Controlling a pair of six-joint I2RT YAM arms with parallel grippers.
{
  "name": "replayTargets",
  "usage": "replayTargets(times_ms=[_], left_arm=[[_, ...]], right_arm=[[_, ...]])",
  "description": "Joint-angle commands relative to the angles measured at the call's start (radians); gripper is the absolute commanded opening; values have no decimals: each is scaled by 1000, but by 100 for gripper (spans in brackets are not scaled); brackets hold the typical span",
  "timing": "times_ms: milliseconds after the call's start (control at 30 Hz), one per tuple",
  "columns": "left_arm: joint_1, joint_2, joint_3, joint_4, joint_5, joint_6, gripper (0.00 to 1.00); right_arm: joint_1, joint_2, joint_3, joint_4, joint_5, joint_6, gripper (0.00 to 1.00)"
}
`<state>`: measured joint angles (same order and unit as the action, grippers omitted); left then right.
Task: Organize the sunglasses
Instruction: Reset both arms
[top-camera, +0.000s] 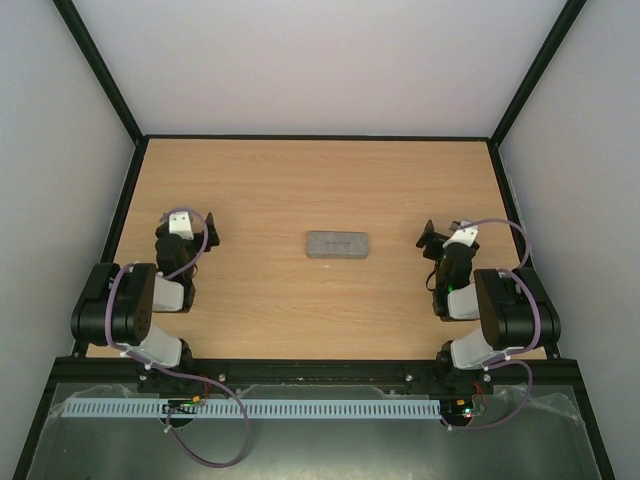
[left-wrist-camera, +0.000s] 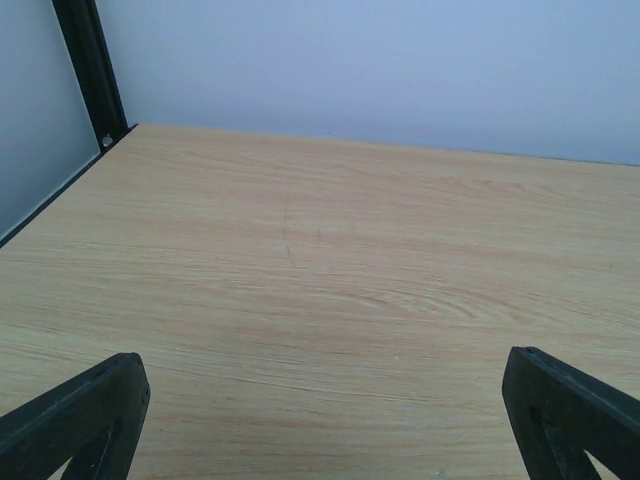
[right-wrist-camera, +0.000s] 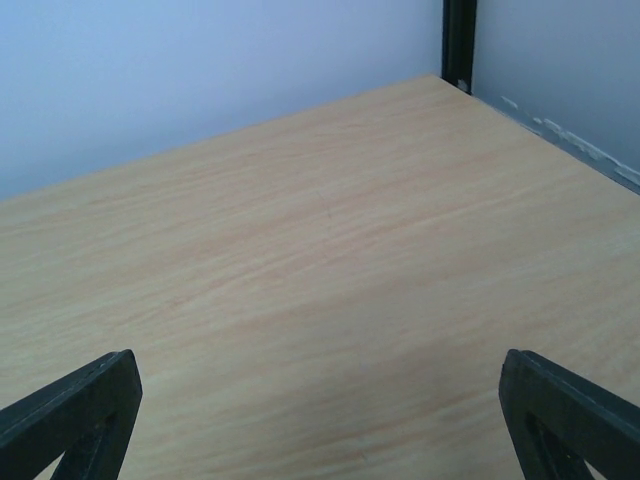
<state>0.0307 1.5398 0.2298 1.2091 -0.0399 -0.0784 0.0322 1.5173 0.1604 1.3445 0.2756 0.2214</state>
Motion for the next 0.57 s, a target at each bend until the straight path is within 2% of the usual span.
replayTargets(times_ms=[0,200,533], left_arm=[[-3,0,14,48,23,17,100],[-8,-7,9,45,19,20,100],[-14,-6,10,47,6,23,100]], right_arm=[[1,9,41,-29,-29,-31,99],[1,12,62,-67,-141,-82,99],[1,14,64,-67,-145,-82,99]])
